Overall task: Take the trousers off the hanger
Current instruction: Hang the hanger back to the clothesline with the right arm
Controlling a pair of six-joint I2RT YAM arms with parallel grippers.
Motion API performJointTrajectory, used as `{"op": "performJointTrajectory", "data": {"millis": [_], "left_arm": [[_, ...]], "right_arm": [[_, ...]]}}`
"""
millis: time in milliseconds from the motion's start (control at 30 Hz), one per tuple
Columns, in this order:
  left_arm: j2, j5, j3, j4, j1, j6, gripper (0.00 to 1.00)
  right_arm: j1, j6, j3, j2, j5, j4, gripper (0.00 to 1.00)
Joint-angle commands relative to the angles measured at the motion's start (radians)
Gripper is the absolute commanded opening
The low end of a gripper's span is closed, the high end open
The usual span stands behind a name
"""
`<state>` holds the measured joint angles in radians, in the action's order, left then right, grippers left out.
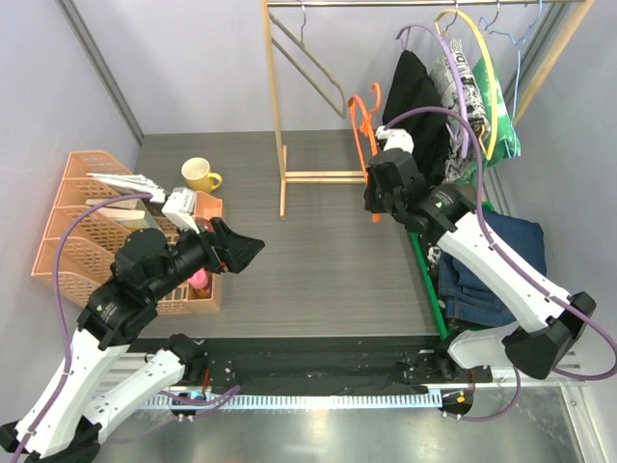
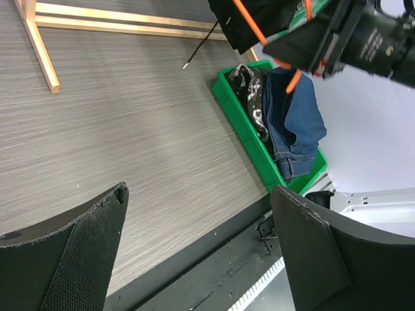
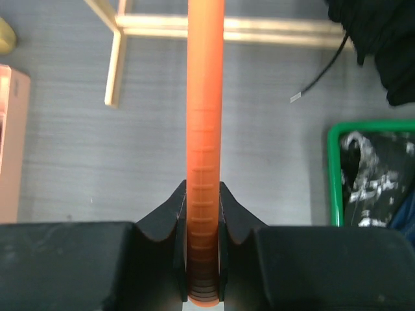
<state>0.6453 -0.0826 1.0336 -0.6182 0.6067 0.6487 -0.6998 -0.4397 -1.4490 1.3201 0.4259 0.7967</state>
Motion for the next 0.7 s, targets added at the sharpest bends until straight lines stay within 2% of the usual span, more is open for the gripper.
{"op": "performJointTrajectory", "data": {"millis": [0,300,533,667], "left_arm": [[-0.022,-0.022,0.019,-0.035,0.001,-0.029,0.9],[-0.052,0.015,0.054,-0.126,0.001,-0.072,0.9],[-0.045,0.003,0.048,-0.124,0.001,-0.057,0.89],[-0.039,-0.008,0.051,-0.123,0.001,-0.052,0.89]], "right_arm": [[0.052,0.143,-0.025,-0.007,-0.07,-0.235,0.01],[0.128,0.26,0.079,-0.047,-0.157,-0.584,0.01],[0.171,0.297,0.166,-0.059,-0.208,-0.787,0.01],[0.177,0.337,0.159,-0.027,-0.226,-0.878,0.01]]}}
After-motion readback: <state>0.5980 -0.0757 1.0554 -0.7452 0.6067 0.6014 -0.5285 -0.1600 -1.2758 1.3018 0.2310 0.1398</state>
